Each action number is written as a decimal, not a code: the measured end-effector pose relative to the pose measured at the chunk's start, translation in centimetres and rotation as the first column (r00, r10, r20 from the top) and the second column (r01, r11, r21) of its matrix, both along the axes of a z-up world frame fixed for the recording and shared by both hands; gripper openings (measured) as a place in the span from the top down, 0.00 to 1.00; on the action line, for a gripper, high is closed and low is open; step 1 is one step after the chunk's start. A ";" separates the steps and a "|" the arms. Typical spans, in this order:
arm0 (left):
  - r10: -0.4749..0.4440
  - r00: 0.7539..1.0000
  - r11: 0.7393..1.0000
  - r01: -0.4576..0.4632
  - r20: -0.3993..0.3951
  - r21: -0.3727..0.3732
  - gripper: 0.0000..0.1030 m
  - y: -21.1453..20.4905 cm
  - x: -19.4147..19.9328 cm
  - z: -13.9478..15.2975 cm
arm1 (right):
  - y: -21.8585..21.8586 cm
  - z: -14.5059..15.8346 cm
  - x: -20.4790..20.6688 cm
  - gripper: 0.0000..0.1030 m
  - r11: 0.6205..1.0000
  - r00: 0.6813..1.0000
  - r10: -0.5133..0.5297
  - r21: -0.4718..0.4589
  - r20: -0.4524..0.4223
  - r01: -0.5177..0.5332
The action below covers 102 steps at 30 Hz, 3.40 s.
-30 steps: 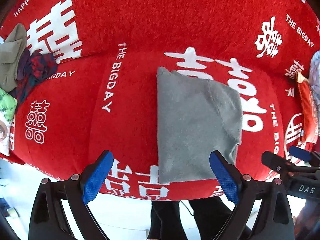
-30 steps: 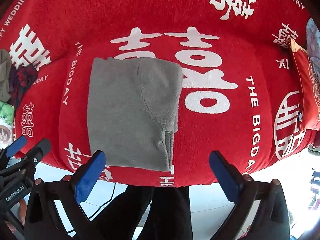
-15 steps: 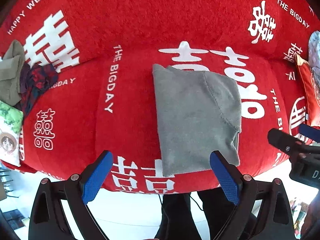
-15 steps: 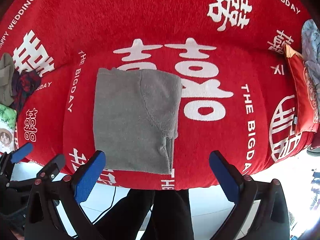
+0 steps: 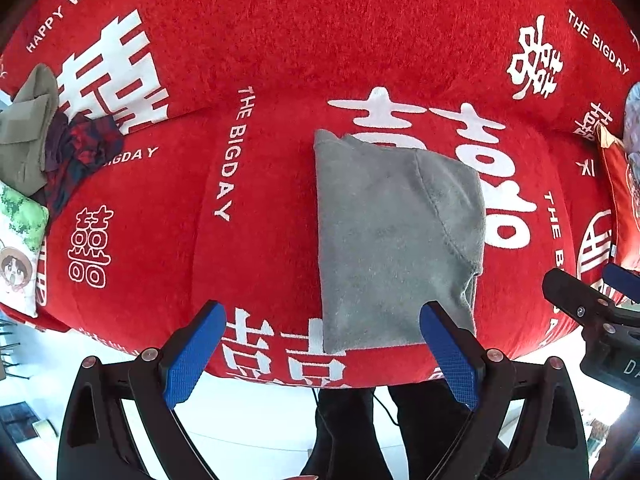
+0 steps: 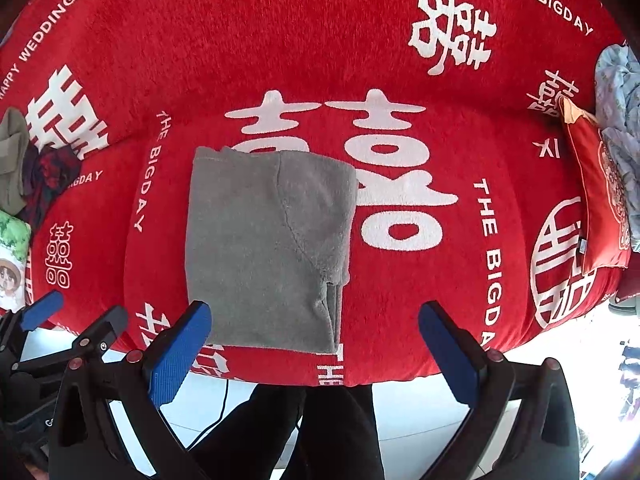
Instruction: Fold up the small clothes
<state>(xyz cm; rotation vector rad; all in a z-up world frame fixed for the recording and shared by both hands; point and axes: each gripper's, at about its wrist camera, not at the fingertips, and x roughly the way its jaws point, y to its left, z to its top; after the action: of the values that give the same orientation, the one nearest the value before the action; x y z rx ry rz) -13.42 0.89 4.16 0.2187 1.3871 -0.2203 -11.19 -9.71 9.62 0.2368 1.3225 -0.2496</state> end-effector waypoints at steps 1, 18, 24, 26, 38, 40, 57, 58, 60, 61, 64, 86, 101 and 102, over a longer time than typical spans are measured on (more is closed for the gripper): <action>-0.001 1.000 1.000 0.001 0.002 0.003 0.05 0.0 0.0 0.0 | 0.0 0.0 0.0 0.00 1.000 1.000 0.000 -0.002 0.002 0.000; -0.061 0.997 0.998 0.061 0.039 -0.001 0.05 -0.6 -0.2 1.1 | 0.0 0.1 0.2 0.00 1.000 1.000 -0.003 -0.006 0.002 0.003; -0.052 0.998 0.998 0.051 0.033 0.023 0.05 -0.4 0.0 1.1 | 0.0 0.4 0.2 0.00 1.000 1.000 0.008 -0.014 0.006 -0.008; -0.047 0.998 0.998 0.045 0.047 0.040 0.05 -0.2 0.1 1.1 | 0.1 0.6 0.2 0.00 1.000 1.000 0.013 -0.022 0.010 -0.012; -0.015 0.996 0.998 0.009 0.090 0.064 0.05 0.9 0.1 1.3 | 0.6 1.0 0.1 0.00 0.999 1.000 0.017 -0.042 0.005 -0.017; -0.008 0.996 0.998 0.003 0.089 0.059 0.05 1.0 0.2 1.4 | 0.7 1.0 0.1 0.00 0.999 1.000 0.017 -0.043 0.005 -0.017; 0.003 0.995 0.999 -0.008 0.095 0.048 0.05 1.3 0.4 1.5 | 0.6 1.1 0.3 0.00 0.998 1.000 0.028 -0.059 0.003 -0.028; 0.005 0.995 0.999 -0.009 0.095 0.047 0.05 1.3 0.4 1.5 | 0.6 1.1 0.3 0.00 0.998 1.000 0.028 -0.059 0.003 -0.028; 0.007 0.996 0.999 -0.011 0.093 0.046 0.05 1.3 0.3 1.4 | 0.6 1.1 0.3 0.00 0.998 1.000 0.029 -0.060 0.002 -0.029; 0.007 0.996 0.999 -0.012 0.092 0.046 0.05 1.3 0.3 1.3 | 0.6 1.1 0.3 0.00 0.998 1.000 0.029 -0.060 0.003 -0.029; 0.008 0.996 0.999 -0.013 0.090 0.048 0.05 1.3 0.3 1.3 | 0.6 1.1 0.3 0.00 0.998 1.000 0.029 -0.060 0.003 -0.029; 0.010 0.996 0.998 -0.015 0.088 0.054 0.05 1.4 0.2 1.1 | 0.7 1.1 0.3 0.00 0.998 1.000 0.028 -0.063 0.002 -0.028; -0.002 0.996 0.998 -0.003 0.086 0.061 0.05 1.4 0.1 1.0 | 0.8 1.0 0.2 0.00 0.998 1.000 0.029 -0.060 -0.002 -0.029; -0.002 0.996 0.998 -0.003 0.085 0.060 0.05 1.4 0.1 1.0 | 1.0 0.9 0.1 0.00 0.998 1.000 0.028 -0.061 -0.002 -0.028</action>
<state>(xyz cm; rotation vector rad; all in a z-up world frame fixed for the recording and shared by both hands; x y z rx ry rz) -13.33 2.30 5.17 0.2743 1.3102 -0.1669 -11.05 -8.71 10.55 0.1665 1.3166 -0.2654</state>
